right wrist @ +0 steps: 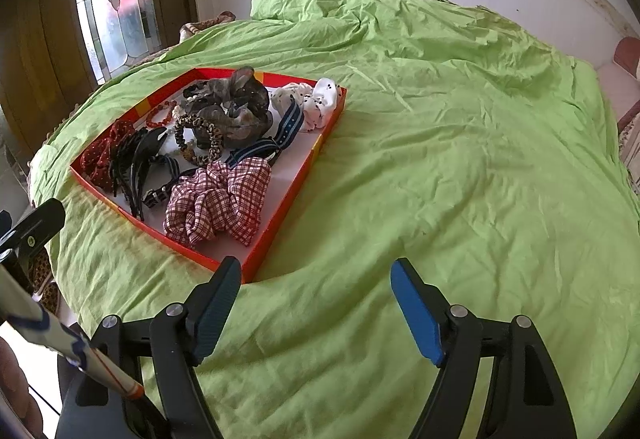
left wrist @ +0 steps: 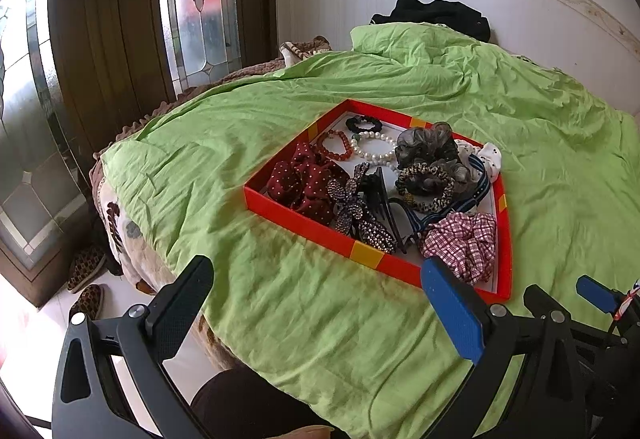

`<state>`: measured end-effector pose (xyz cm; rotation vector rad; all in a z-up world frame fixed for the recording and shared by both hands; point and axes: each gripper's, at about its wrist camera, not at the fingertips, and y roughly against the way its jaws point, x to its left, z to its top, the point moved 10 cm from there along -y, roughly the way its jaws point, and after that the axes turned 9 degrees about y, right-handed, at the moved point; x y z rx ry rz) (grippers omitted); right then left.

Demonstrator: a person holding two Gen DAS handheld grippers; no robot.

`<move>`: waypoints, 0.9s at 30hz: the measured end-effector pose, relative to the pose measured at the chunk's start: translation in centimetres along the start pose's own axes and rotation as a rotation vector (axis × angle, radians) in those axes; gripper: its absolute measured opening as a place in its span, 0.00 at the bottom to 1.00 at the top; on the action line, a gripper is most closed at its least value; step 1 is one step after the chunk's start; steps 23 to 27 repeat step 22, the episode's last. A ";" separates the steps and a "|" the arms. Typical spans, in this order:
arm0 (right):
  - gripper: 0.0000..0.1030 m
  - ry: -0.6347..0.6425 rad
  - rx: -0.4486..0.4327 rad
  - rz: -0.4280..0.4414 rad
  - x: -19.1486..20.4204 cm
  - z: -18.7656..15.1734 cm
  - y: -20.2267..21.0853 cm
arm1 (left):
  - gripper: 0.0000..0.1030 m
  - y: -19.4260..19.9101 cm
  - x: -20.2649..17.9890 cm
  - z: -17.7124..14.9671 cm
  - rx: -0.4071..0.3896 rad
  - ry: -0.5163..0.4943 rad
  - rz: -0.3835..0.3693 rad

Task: Organize jewelry

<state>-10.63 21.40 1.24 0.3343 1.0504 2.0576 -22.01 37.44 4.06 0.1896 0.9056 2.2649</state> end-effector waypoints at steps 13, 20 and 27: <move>0.79 0.006 -0.008 -0.002 0.2 0.3 0.2 | 1.00 -0.1 0.1 0.1 0.002 0.001 0.000; 0.81 -0.032 -0.010 0.003 -1.0 -0.1 0.5 | 1.00 0.4 -0.4 0.2 -0.026 -0.018 0.013; 0.81 -0.044 -0.008 0.006 -1.5 -0.3 0.5 | 1.00 0.8 -0.9 0.2 -0.031 -0.028 0.015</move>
